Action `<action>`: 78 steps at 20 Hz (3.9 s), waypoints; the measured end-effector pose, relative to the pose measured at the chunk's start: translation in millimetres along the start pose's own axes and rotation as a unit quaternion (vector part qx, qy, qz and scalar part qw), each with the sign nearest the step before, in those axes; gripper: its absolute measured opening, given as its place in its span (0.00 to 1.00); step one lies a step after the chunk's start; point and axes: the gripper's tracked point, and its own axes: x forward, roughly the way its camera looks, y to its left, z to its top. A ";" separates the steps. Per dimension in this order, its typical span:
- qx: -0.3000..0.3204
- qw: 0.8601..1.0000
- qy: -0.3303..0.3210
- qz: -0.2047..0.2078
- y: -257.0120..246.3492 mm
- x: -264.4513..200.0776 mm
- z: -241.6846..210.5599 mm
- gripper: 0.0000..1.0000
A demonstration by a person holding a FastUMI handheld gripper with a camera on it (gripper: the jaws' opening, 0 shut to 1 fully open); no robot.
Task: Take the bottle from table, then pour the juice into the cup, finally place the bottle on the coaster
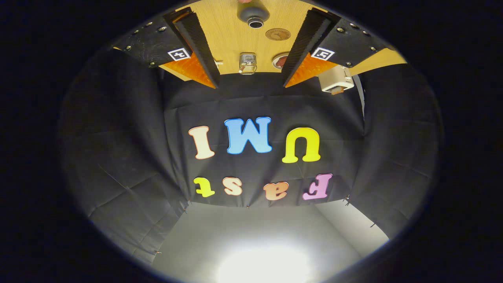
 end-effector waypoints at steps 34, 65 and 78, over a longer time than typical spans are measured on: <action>-0.031 0.973 0.220 0.061 4.3 -22.4 -213.0 0.96; -0.176 0.938 0.280 0.101 33.6 -6.2 -208.6 0.76; -0.324 0.894 0.278 0.137 71.7 10.0 -200.4 0.76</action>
